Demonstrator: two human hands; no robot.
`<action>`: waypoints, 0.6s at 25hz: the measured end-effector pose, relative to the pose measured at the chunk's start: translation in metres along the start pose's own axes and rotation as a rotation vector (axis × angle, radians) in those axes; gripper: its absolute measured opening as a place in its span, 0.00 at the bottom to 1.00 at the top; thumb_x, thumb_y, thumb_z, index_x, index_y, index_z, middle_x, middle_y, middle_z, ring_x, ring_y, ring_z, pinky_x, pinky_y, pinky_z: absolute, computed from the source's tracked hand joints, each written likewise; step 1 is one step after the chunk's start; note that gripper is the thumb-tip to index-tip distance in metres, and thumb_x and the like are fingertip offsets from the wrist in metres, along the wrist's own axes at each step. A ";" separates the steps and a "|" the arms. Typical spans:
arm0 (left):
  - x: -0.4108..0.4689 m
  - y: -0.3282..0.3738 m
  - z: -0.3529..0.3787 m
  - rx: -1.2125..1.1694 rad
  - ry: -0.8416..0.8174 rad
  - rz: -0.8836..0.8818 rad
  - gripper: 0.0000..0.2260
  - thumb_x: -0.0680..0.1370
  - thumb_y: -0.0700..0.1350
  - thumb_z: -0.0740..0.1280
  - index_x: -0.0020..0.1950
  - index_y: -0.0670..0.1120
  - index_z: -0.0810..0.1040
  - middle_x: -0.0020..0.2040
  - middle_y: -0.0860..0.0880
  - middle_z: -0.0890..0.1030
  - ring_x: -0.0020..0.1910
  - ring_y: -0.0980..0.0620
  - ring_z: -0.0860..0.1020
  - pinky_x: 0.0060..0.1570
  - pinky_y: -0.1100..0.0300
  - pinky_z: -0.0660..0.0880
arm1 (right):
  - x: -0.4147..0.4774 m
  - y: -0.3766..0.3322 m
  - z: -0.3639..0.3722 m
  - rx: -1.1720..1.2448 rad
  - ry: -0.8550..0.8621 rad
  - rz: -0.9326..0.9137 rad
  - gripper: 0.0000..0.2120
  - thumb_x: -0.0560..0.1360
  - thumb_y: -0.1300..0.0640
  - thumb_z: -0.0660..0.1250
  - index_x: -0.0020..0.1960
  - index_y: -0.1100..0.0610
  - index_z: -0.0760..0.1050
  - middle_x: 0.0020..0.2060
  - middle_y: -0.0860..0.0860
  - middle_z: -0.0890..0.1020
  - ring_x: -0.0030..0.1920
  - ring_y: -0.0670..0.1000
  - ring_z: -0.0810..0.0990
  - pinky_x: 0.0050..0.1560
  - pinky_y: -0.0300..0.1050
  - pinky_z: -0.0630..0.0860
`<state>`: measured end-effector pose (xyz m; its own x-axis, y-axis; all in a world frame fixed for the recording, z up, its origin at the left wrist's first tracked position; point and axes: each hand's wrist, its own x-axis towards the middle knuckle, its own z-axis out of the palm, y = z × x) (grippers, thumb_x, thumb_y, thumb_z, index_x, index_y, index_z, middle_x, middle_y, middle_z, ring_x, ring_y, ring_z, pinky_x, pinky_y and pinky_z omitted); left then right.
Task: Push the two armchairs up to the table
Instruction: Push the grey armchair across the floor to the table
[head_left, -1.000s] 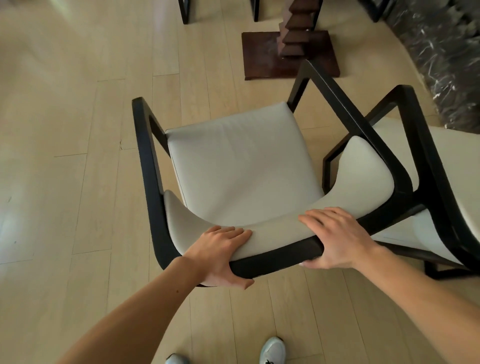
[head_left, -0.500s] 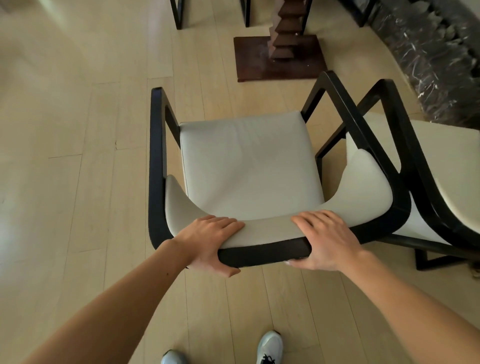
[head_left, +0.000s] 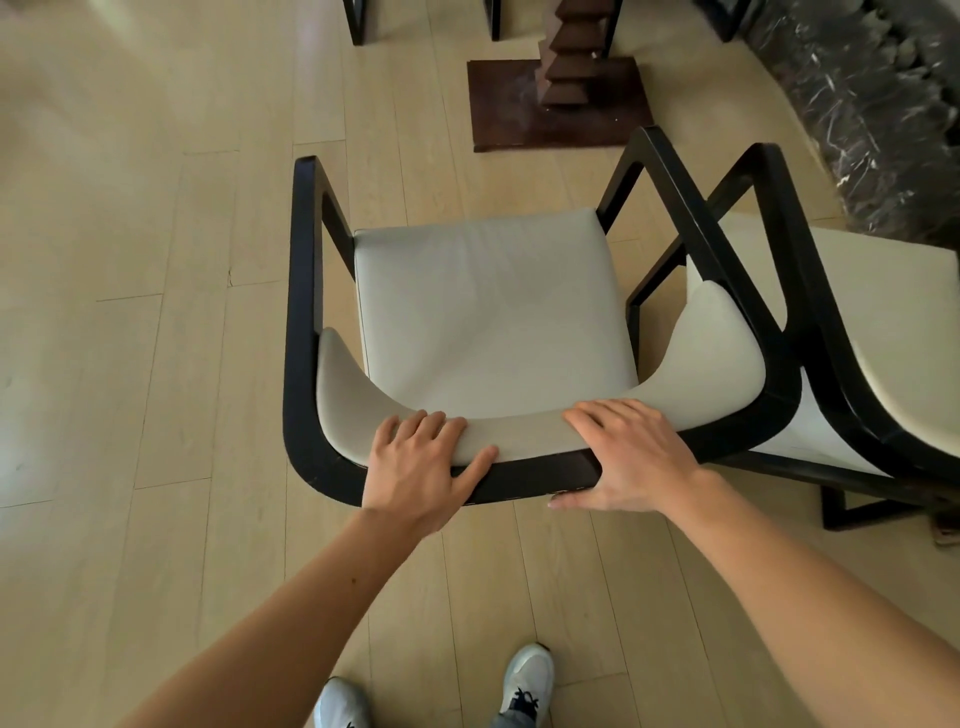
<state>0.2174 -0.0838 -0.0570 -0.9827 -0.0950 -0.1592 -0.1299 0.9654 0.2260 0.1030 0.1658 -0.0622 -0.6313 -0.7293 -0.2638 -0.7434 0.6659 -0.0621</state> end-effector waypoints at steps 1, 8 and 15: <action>0.000 0.003 0.001 0.011 0.020 -0.023 0.30 0.79 0.69 0.47 0.62 0.51 0.78 0.59 0.52 0.81 0.62 0.48 0.75 0.68 0.49 0.62 | 0.000 0.000 0.000 0.004 -0.005 -0.003 0.57 0.60 0.12 0.48 0.71 0.55 0.69 0.68 0.52 0.77 0.66 0.57 0.76 0.69 0.56 0.70; 0.004 0.001 0.000 0.051 -0.036 -0.009 0.31 0.78 0.69 0.44 0.65 0.54 0.76 0.61 0.54 0.79 0.64 0.50 0.74 0.69 0.49 0.60 | -0.001 0.003 0.000 0.058 0.019 -0.051 0.56 0.63 0.13 0.50 0.74 0.54 0.68 0.71 0.51 0.75 0.69 0.56 0.74 0.71 0.55 0.67; 0.005 0.001 0.000 0.062 -0.049 -0.015 0.32 0.78 0.69 0.42 0.66 0.54 0.75 0.61 0.54 0.79 0.64 0.51 0.73 0.68 0.49 0.62 | -0.001 0.002 0.004 0.353 0.309 0.164 0.37 0.79 0.29 0.46 0.62 0.56 0.79 0.57 0.51 0.85 0.57 0.54 0.83 0.57 0.52 0.78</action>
<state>0.2128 -0.0833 -0.0579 -0.9728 -0.0993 -0.2091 -0.1350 0.9772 0.1639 0.1035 0.1686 -0.0656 -0.8096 -0.5870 -0.0032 -0.5421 0.7497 -0.3796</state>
